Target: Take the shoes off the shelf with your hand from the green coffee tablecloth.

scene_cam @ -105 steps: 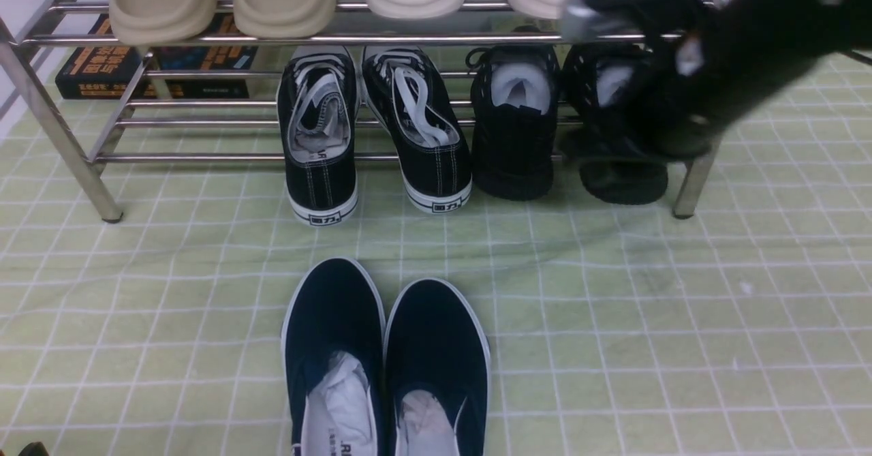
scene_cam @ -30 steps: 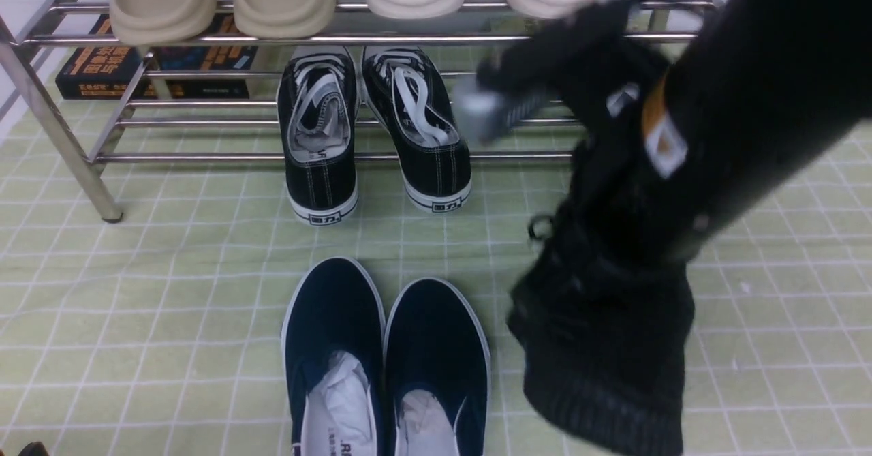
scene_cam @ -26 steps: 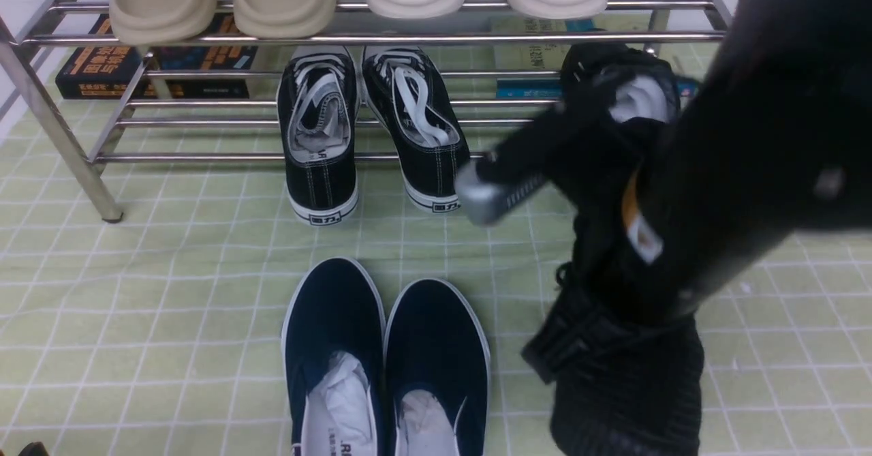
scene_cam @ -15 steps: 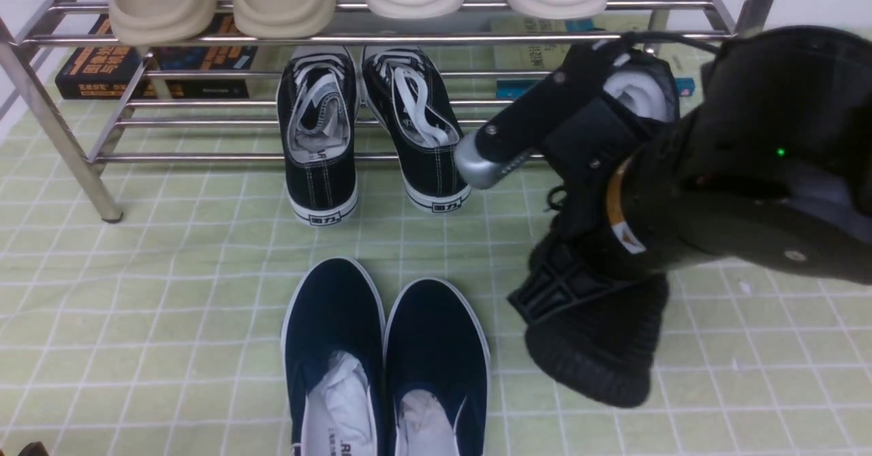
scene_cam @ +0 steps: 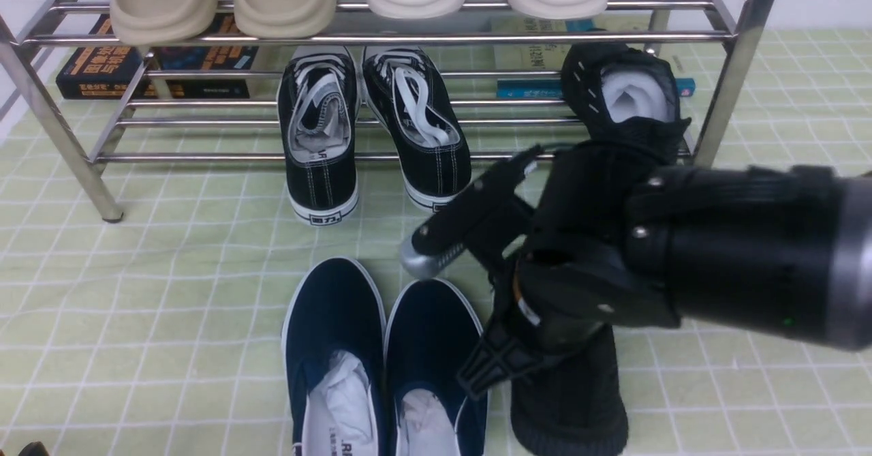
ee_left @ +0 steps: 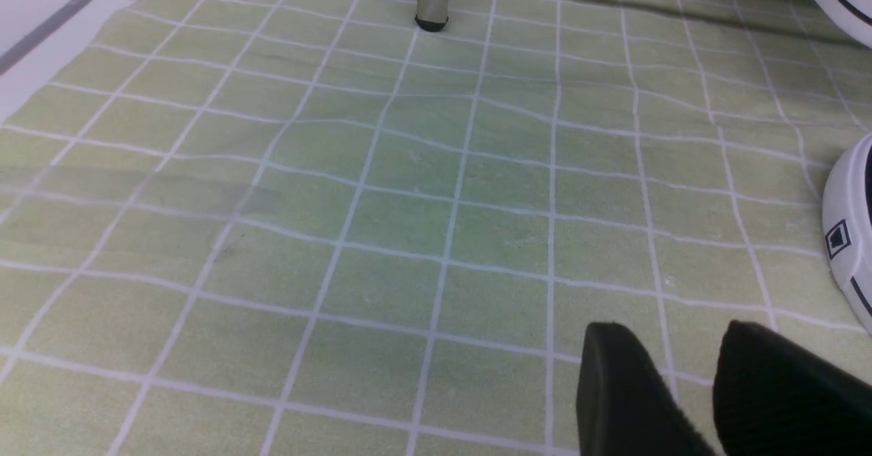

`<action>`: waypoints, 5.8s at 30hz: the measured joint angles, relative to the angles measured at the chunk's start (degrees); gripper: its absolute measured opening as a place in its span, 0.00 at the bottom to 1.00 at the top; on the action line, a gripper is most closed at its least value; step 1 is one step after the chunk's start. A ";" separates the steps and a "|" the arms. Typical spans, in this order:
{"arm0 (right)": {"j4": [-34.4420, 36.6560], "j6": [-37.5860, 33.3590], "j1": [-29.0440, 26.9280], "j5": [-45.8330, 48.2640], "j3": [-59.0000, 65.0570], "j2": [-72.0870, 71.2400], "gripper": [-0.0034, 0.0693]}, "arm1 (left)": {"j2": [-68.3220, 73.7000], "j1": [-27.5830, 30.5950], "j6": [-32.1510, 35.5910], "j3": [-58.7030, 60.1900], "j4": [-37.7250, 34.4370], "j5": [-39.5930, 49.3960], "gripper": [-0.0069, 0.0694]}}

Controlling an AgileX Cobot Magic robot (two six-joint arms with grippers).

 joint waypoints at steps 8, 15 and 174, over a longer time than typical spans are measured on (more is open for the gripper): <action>10.33 0.00 0.00 2.63 0.00 0.27 0.09 | 0.00 0.00 0.05 0.00 0.00 0.00 0.41; 13.13 0.00 0.00 4.77 -0.06 0.27 0.35 | 0.00 0.00 0.05 0.00 0.00 0.00 0.41; 15.95 -8.07 -15.41 11.77 8.58 -18.47 0.68 | 0.00 0.00 -0.01 0.00 0.00 0.00 0.41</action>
